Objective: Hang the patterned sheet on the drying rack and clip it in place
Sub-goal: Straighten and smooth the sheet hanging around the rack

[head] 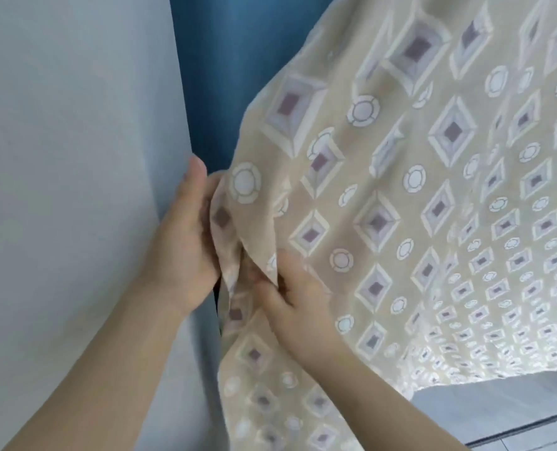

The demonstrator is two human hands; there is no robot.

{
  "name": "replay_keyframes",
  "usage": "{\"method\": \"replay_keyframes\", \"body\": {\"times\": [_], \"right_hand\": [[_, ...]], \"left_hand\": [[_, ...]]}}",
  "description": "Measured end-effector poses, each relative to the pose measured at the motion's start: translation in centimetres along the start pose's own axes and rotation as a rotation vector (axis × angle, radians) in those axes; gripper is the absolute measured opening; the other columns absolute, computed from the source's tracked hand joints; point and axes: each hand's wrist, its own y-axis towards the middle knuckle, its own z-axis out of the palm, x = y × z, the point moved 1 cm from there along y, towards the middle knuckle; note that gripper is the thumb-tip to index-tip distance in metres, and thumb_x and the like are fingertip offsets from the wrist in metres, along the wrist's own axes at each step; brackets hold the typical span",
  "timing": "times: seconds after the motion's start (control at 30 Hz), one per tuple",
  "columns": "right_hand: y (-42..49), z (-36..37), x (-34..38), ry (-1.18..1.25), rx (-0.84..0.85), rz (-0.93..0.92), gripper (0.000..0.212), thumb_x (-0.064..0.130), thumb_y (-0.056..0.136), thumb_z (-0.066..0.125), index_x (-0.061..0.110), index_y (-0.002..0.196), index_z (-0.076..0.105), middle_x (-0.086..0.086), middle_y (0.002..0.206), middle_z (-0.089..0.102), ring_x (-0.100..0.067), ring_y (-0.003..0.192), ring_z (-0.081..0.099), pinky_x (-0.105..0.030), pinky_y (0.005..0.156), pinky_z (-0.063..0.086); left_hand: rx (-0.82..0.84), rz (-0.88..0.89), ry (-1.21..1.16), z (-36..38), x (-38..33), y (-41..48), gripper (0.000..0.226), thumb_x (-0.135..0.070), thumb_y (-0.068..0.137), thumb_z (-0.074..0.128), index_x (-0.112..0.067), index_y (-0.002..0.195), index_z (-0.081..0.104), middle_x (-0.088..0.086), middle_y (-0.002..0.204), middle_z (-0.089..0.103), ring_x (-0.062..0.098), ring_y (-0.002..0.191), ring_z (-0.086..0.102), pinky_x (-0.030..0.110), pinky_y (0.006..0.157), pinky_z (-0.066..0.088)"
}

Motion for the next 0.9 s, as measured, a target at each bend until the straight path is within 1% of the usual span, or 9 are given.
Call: {"method": "replay_keyframes", "body": {"times": [0.13, 0.23, 0.33, 0.4, 0.53, 0.6, 0.73, 0.8, 0.9], "right_hand": [[-0.7, -0.7, -2.6, -0.048, 0.110, 0.170, 0.029, 0.012, 0.083, 0.058, 0.029, 0.106, 0.052, 0.005, 0.088, 0.061, -0.012, 0.079, 0.058, -0.029, 0.075, 0.050], [-2.1, -1.4, -4.7, -0.147, 0.241, 0.188, 0.055, 0.008, 0.082, 0.056, 0.034, 0.128, 0.041, 0.013, 0.118, 0.052, 0.003, 0.105, 0.048, -0.013, 0.088, 0.041], [-3.0, -2.4, -5.9, -0.175, 0.194, 0.182, 0.064, 0.001, 0.082, 0.052, 0.043, 0.129, 0.040, 0.027, 0.136, 0.038, 0.009, 0.113, 0.044, -0.005, 0.088, 0.036], [-3.7, -3.5, -6.3, -0.158, 0.027, 0.183, 0.053, 0.004, 0.080, 0.052, 0.045, 0.114, 0.051, 0.029, 0.120, 0.051, 0.002, 0.098, 0.054, -0.009, 0.079, 0.042], [-5.0, -6.6, -6.4, -0.095, -0.234, 0.230, 0.031, 0.013, 0.079, 0.053, 0.038, 0.094, 0.061, 0.017, 0.093, 0.063, -0.004, 0.078, 0.059, -0.008, 0.068, 0.043], [-5.6, -8.0, -6.7, -0.092, -0.308, 0.289, 0.032, 0.004, 0.085, 0.054, 0.034, 0.091, 0.064, 0.019, 0.092, 0.065, -0.002, 0.076, 0.060, -0.006, 0.066, 0.043], [-7.0, -10.5, -7.3, -0.092, -0.417, 0.387, 0.039, -0.002, 0.087, 0.052, 0.035, 0.086, 0.063, 0.013, 0.082, 0.066, -0.006, 0.071, 0.059, -0.010, 0.062, 0.045], [-7.6, -11.4, -7.8, -0.101, -0.443, 0.439, 0.035, 0.002, 0.088, 0.053, 0.035, 0.084, 0.064, 0.010, 0.077, 0.066, -0.004, 0.067, 0.058, -0.009, 0.059, 0.044], [-8.2, -12.5, -8.9, -0.096, -0.498, 0.508, 0.033, 0.004, 0.089, 0.053, 0.034, 0.081, 0.062, 0.015, 0.081, 0.067, -0.011, 0.070, 0.062, -0.012, 0.060, 0.045]], "left_hand": [[0.021, -0.049, 0.374, -0.5, 3.1, -0.9, 0.069, -0.052, 0.048, 0.079, -0.032, 0.110, 0.054, -0.012, 0.103, 0.066, 0.005, 0.097, 0.063, 0.023, 0.076, 0.052], [-0.061, -0.095, 0.591, 0.3, 6.0, -1.1, 0.050, -0.031, 0.061, 0.076, -0.040, 0.106, 0.055, -0.017, 0.097, 0.068, 0.004, 0.094, 0.065, 0.024, 0.080, 0.052], [-0.359, -0.131, 0.570, 0.5, 7.9, 0.2, 0.013, -0.021, 0.087, 0.059, -0.027, 0.078, 0.065, -0.007, 0.080, 0.070, 0.019, 0.084, 0.066, 0.031, 0.074, 0.053], [-0.610, -0.047, 0.397, 0.8, 8.1, 1.0, 0.023, -0.018, 0.092, 0.052, -0.024, 0.071, 0.061, -0.001, 0.077, 0.066, 0.022, 0.079, 0.064, 0.034, 0.073, 0.052], [-0.975, 0.374, 0.173, 1.6, 7.8, 2.8, 0.020, -0.005, 0.091, 0.047, -0.023, 0.082, 0.049, -0.012, 0.079, 0.056, -0.006, 0.068, 0.057, 0.015, 0.070, 0.045], [-0.854, 0.187, 0.265, 1.8, 9.7, 4.6, 0.013, -0.014, 0.088, 0.055, -0.024, 0.092, 0.047, -0.013, 0.085, 0.057, -0.010, 0.073, 0.058, 0.016, 0.077, 0.048], [-0.598, -0.382, 0.707, 1.8, 14.7, 8.1, 0.024, -0.041, 0.080, 0.061, -0.019, 0.089, 0.061, 0.004, 0.097, 0.065, 0.027, 0.093, 0.061, 0.046, 0.089, 0.049], [-0.717, -0.330, 0.845, 1.9, 14.5, 10.0, 0.041, -0.041, 0.087, 0.054, -0.007, 0.109, 0.057, 0.012, 0.115, 0.058, 0.032, 0.103, 0.056, 0.047, 0.091, 0.047], [-0.838, -0.252, 0.630, 2.3, 14.2, 13.0, 0.042, -0.033, 0.095, 0.045, -0.006, 0.125, 0.051, 0.011, 0.124, 0.055, 0.028, 0.110, 0.055, 0.038, 0.095, 0.045]]}}
